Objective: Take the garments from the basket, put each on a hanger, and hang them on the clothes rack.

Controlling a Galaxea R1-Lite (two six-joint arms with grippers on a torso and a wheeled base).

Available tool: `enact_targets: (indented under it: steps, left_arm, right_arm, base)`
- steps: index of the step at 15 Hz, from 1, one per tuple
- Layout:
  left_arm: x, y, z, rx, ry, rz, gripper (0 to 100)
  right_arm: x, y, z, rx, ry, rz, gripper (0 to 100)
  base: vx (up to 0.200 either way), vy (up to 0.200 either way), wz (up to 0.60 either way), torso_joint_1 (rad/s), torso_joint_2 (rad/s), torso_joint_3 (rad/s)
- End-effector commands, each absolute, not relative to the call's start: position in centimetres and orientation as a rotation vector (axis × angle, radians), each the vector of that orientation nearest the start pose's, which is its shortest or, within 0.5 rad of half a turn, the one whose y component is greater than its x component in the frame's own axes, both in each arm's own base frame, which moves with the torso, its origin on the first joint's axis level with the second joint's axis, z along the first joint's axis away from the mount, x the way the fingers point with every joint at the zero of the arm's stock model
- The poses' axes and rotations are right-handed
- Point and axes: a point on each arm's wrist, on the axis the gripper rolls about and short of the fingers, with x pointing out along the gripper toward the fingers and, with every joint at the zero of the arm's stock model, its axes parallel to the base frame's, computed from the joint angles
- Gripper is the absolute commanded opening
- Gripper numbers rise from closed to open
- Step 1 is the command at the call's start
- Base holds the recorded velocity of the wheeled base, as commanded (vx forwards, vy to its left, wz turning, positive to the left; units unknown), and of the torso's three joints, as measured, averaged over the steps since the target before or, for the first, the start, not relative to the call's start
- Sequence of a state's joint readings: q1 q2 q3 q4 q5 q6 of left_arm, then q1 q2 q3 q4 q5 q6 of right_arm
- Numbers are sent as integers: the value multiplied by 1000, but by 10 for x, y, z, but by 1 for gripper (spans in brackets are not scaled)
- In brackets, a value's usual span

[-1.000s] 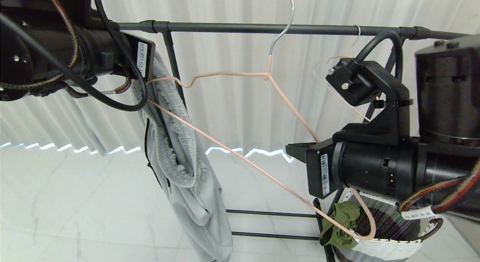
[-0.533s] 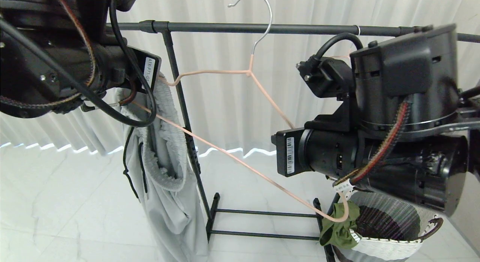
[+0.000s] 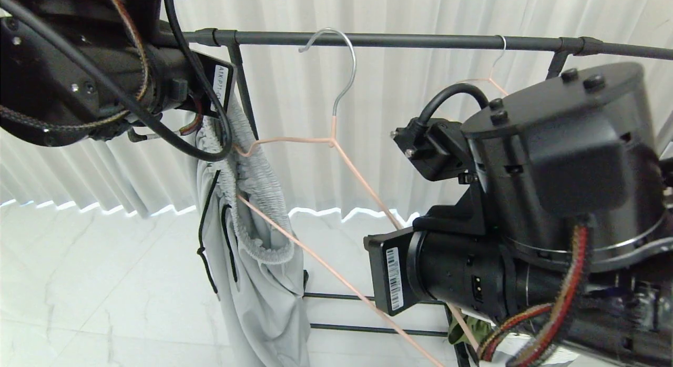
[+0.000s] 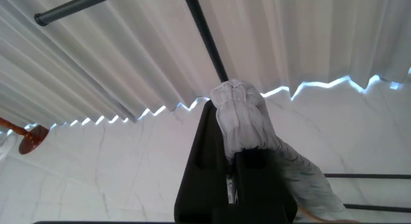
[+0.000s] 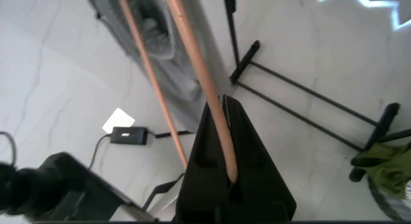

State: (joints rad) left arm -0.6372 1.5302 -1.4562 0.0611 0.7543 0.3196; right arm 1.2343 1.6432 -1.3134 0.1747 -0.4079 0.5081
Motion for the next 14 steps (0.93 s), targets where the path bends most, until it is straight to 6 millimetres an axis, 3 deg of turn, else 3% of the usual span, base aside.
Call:
enact_targets:
  steps: [1,3,10,14]
  left_arm:
    - [222,-145,349,404,121,101,0]
    - [221,-144,350,401,118,101,0]
    - [220,-140,351,410,120,113,0]
    - [220,-140,349,415,127,120,0]
  right_arm:
    - [95,279,267,105,565,715,0]
    - [95,282,264,138,591,698,0]
    - [127,269,266,194,558,551,0]
    - [129,268,273,243,518,540,0]
  base:
    - [0,0,0,0,0,0]
    - [0,0,0,0,0,0]
    - [0,0,0,0,0,0]
    - [0,0,0,0,0,0]
